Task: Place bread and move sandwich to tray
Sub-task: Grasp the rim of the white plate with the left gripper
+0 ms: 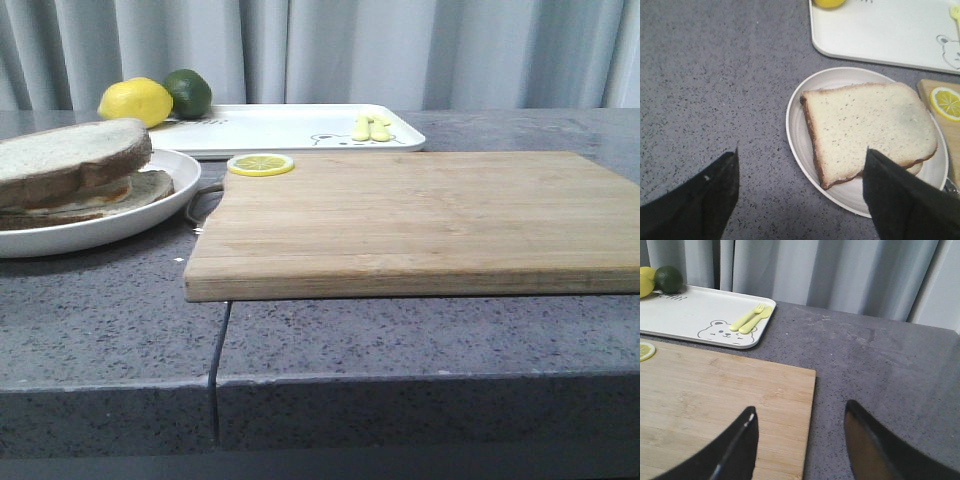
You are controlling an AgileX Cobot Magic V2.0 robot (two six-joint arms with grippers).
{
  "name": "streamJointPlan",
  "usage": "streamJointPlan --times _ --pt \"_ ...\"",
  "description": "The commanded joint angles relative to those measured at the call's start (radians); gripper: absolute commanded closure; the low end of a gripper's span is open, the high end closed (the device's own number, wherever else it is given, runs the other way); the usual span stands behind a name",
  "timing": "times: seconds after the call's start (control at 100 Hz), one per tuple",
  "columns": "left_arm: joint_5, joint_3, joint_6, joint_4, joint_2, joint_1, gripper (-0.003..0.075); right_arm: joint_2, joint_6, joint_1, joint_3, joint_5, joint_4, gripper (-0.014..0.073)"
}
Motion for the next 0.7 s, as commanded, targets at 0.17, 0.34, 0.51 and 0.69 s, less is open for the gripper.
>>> streamJointPlan --times 0.17,0.34,0.51,0.69 --pt "-0.117 -0.029 -0.045 -0.002 0.162 -0.005 0.0258 0.002 0.0 -0.006 -0.026 -0.086 -0.008 0.0186" --pt "-0.133 -0.029 -0.045 -0.002 0.231 -0.005 0.0258 0.002 0.0 -0.006 -0.026 -0.086 -0.008 0.0186" --pt "-0.172 -0.029 -0.045 -0.004 0.274 -0.005 0.0258 0.002 0.0 -0.006 -0.026 -0.086 -0.008 0.0186" --pt "-0.19 -0.029 -0.045 -0.004 0.3 -0.005 0.0258 0.002 0.0 -0.006 -0.026 -0.086 -0.008 0.0186"
